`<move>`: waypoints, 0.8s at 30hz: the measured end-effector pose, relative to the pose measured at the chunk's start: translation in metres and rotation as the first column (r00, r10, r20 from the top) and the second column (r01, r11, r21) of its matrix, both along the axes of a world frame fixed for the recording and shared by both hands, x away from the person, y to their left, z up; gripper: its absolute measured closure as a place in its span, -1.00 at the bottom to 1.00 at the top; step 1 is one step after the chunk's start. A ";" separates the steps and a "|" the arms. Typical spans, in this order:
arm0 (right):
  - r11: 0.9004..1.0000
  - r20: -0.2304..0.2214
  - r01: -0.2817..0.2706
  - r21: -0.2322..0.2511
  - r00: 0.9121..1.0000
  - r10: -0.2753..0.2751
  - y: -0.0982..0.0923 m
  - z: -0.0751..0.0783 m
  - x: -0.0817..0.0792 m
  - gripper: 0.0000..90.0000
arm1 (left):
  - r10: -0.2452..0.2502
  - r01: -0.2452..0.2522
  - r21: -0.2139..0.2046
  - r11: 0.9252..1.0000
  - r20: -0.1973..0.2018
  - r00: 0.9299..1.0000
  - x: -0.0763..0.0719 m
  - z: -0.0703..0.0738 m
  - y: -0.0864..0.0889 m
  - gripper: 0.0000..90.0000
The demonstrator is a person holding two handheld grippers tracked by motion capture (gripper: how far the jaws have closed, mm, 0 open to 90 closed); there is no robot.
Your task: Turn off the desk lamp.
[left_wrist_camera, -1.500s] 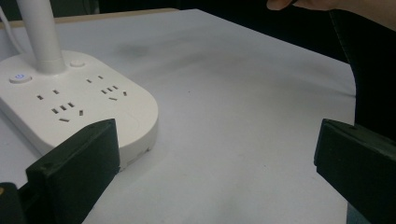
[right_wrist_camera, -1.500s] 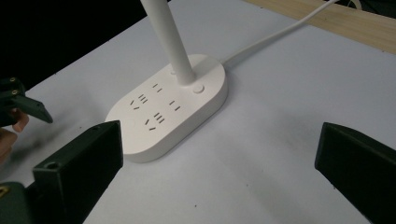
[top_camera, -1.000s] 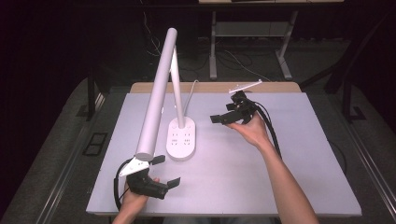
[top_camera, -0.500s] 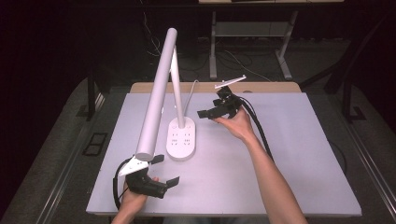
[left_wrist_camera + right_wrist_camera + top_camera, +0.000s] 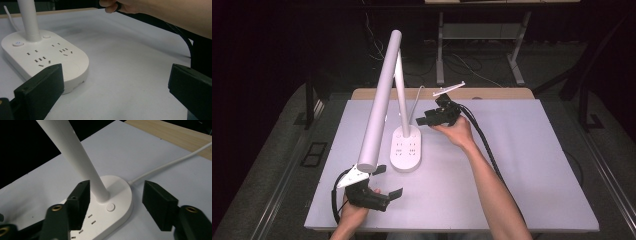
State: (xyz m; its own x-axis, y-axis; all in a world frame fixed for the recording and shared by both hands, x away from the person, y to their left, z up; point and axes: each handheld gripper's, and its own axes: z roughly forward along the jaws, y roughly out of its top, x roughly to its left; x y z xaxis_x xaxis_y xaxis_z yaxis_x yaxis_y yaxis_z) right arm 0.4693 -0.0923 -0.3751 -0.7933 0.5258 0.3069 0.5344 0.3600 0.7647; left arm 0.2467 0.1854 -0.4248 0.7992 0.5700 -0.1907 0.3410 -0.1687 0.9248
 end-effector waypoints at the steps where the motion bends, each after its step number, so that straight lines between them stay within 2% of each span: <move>1: 1.000 -0.005 -0.005 0.006 1.000 0.005 0.001 -0.001 0.001 0.08 | 0.000 0.000 0.000 1.000 0.000 1.000 0.000 0.000 0.000 -1.00; 10: 0.999 -0.029 -0.029 0.029 0.999 0.030 0.011 -0.013 0.005 0.84 | 0.000 0.000 -0.002 1.000 -0.001 1.000 0.001 0.000 0.001 -1.00; 13: 0.999 -0.049 -0.039 0.025 0.998 0.041 0.015 -0.019 0.006 1.00 | 0.001 -0.001 -0.001 1.000 0.000 1.000 0.001 0.000 0.001 -1.00; 24: 0.999 -0.095 -0.050 0.006 0.994 0.050 0.030 -0.042 0.007 1.00 | 0.001 -0.001 0.000 1.000 -0.001 1.000 0.001 0.000 0.001 -1.00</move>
State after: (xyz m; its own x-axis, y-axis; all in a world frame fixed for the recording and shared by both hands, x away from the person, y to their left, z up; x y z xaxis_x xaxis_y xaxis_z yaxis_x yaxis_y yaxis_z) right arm 0.4766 -0.0625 -0.4170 -0.7859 0.4849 0.3838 0.5860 0.3859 0.7125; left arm 0.2473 0.1866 -0.4247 0.7986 0.5706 -0.1915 0.3418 -0.1679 0.9247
